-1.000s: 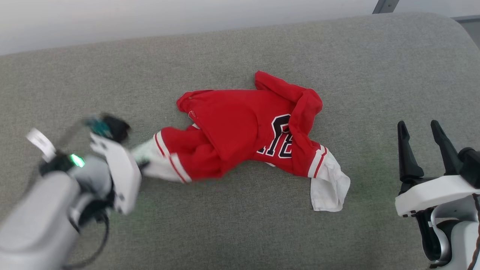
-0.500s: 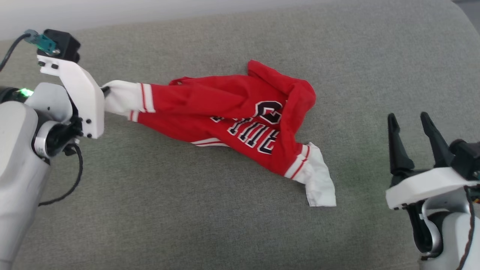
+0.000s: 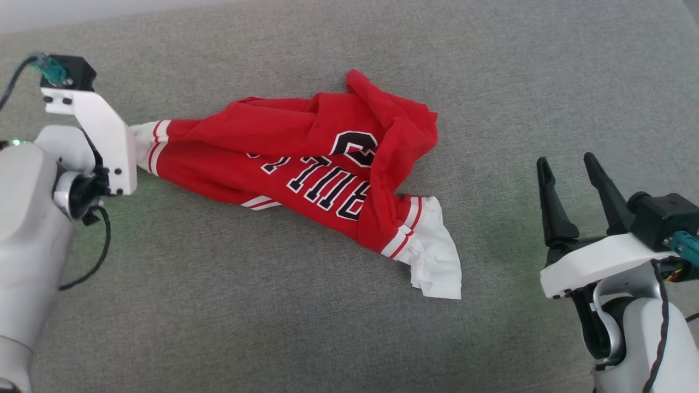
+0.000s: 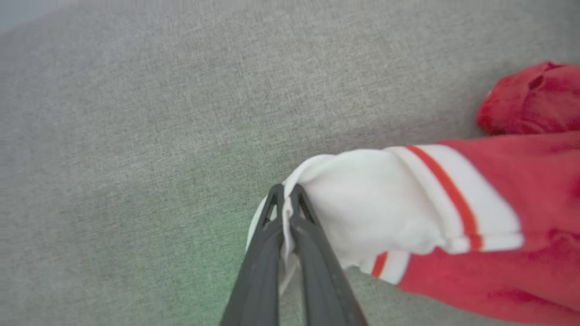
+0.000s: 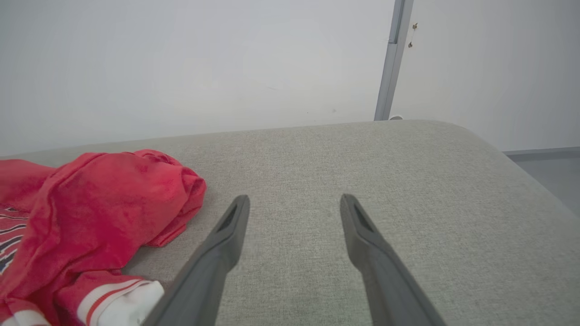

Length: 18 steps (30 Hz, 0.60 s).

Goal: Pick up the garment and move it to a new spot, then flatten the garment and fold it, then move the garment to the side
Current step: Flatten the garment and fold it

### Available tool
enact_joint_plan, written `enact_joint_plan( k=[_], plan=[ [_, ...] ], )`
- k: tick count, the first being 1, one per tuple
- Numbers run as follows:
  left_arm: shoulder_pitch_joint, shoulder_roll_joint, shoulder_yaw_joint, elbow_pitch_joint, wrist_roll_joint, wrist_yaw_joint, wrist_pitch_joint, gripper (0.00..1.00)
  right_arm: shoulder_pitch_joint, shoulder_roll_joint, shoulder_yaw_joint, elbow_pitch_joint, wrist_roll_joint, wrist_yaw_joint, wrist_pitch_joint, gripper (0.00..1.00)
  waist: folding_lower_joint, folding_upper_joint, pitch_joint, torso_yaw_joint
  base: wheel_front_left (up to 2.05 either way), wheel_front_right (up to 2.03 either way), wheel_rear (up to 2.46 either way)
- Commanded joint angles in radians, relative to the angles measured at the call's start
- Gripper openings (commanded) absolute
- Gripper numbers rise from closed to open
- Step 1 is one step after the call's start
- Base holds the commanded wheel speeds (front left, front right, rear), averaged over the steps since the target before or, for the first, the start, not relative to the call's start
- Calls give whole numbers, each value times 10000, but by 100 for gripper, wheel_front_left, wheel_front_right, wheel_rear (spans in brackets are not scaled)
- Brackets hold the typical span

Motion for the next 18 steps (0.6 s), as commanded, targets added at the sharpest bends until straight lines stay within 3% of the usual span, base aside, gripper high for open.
enact_joint_plan(
  k=[1,9,18],
  plan=[
    [-218,42,30,104,-29,-121,-177,100,-5,14,32,36,22,2,-2,100,0,0,-14,44,0,0,0],
    [-275,104,2,14,-158,-565,-1050,100,136,-205,258,-27,94,2,149,100,0,0,-210,411,0,0,0],
    [745,287,-172,-1417,-266,-711,-2060,100,429,-674,1018,-313,399,2,820,100,0,0,-597,959,0,0,0]
  ],
)
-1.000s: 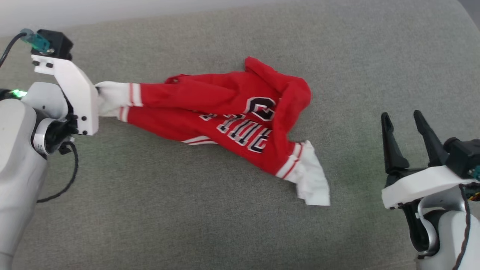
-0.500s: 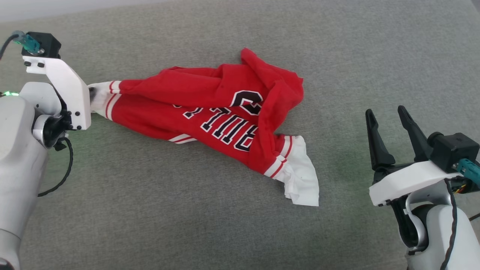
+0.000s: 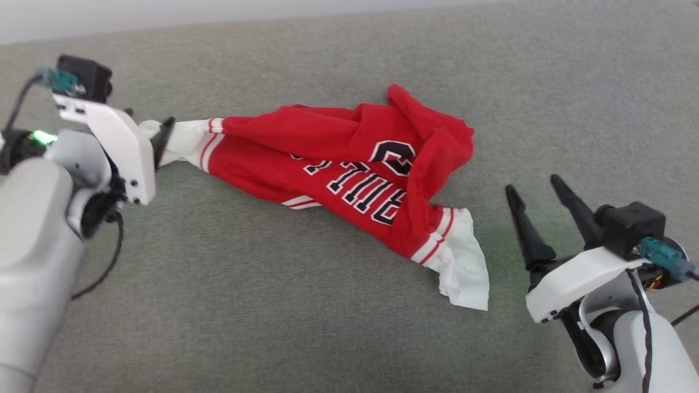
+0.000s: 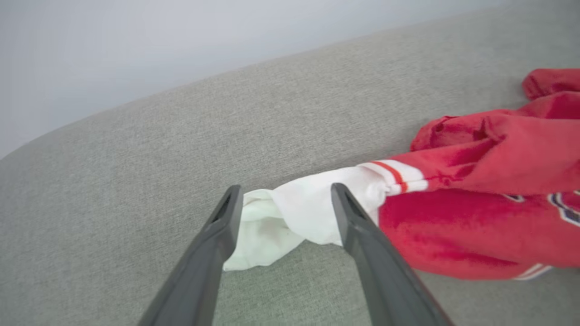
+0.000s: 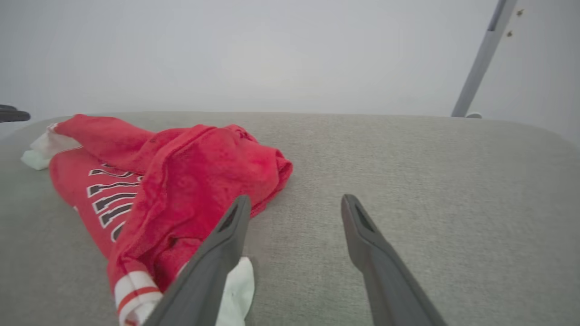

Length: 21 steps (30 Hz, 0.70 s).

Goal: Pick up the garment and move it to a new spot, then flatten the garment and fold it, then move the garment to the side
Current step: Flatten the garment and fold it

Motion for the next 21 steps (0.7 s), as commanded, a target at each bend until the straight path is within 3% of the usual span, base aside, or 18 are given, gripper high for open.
enact_joint_plan(
  k=[1,8,21],
  plan=[
    [346,65,12,-302,-101,16,-229,100,86,-98,136,-99,84,2,135,100,0,0,-131,148,0,0,0],
    [1854,268,174,-2249,31,619,-1547,100,414,-660,995,-660,617,2,1486,100,0,0,-480,498,0,0,0],
    [4919,879,918,-5249,183,2415,-4001,100,1139,-1691,1536,-1848,1357,2,4932,100,0,0,-1037,929,0,0,0]
  ],
)
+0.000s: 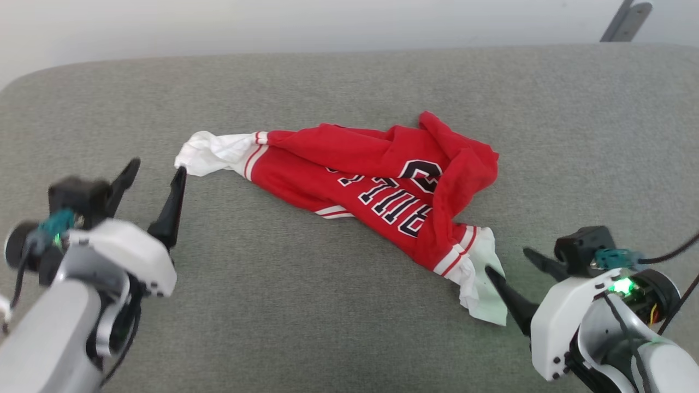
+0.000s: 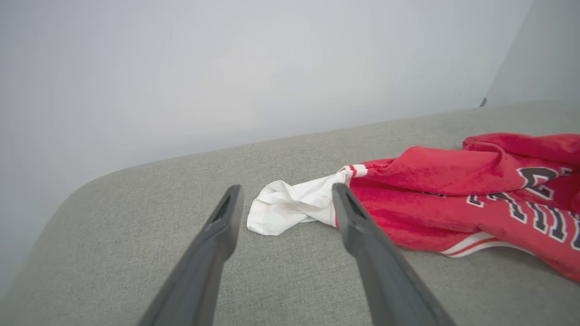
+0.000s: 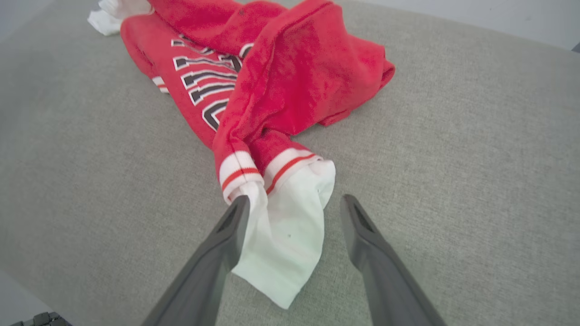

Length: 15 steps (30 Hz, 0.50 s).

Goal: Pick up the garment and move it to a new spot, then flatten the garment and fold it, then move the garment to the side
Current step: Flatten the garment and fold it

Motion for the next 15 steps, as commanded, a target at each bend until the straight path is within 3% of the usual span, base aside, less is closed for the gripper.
enact_joint_plan(
  k=[1,6,15],
  plan=[
    [418,39,129,-264,-79,213,-245,100,110,-141,89,-163,71,2,396,100,0,0,-79,127,0,0,0],
    [1370,-59,358,-916,-280,697,-782,100,62,-527,251,-192,50,2,1359,100,0,0,-108,506,0,0,0],
    [2306,-446,374,-1375,-387,1027,-1442,100,-537,-988,896,767,-201,0,2127,100,0,0,77,1261,0,0,0]
  ],
)
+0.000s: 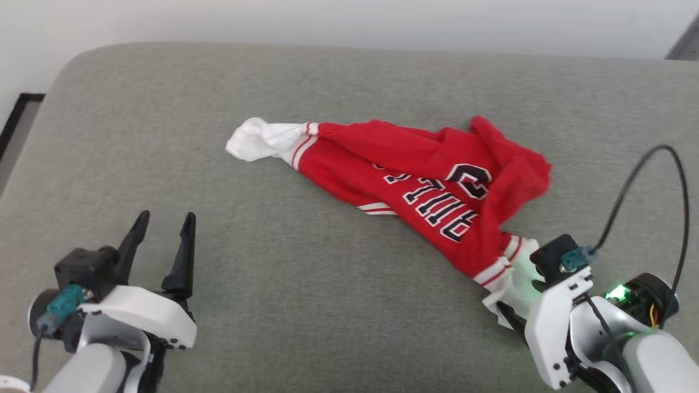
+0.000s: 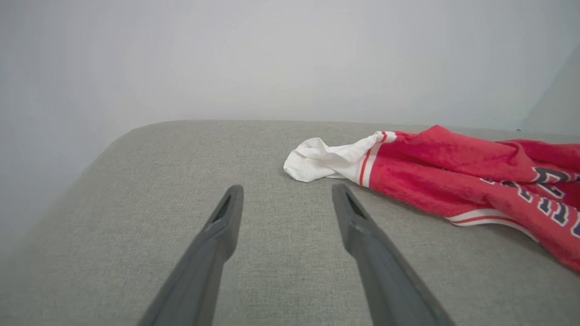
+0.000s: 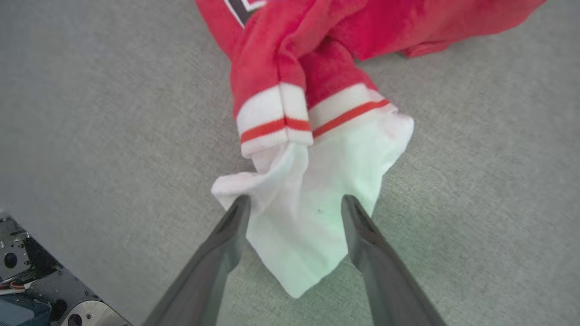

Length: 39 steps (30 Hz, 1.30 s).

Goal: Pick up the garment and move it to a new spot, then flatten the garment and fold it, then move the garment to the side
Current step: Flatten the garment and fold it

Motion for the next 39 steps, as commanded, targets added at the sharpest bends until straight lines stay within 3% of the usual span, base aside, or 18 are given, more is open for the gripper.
enact_joint_plan(
  k=[1,6,7,8,9,17,26,30,39],
  plan=[
    [122,-100,24,-56,-31,37,-107,100,-159,52,68,178,75,-2,38,100,0,0,82,186,0,0,0],
    [460,-403,153,-145,137,134,-474,100,-692,-246,732,1243,-144,-2,74,100,0,0,151,514,0,0,0],
    [551,-438,173,-167,166,119,-528,100,-768,-161,746,1483,4,-2,33,73,0,0,157,554,0,0,0],
    [632,-491,232,-198,170,115,-568,100,-882,-221,811,1651,-47,-2,-52,24,0,0,160,602,0,0,0],
    [694,-542,316,-211,152,136,-591,100,-970,-280,884,1792,18,-2,-101,0,0,0,161,641,0,0,0],
    [1537,-1018,870,-394,355,35,-690,100,-1333,-586,182,1652,1365,-2,267,0,0,0,-93,664,0,0,0],
    [2277,-1532,1566,-554,797,-358,-692,100,-1403,-1372,-2249,1226,2267,-2,1098,0,0,0,-337,623,0,0,0],
    [2406,-1757,1710,-525,917,-586,-693,100,-1668,-1436,-2867,1759,2149,-2,1041,0,0,0,-346,704,0,0,0],
    [2287,-2186,1895,-259,1226,-1012,-694,100,-2722,-1244,-2769,4098,1441,-2,181,0,0,0,-205,908,0,0,0]
  ],
)
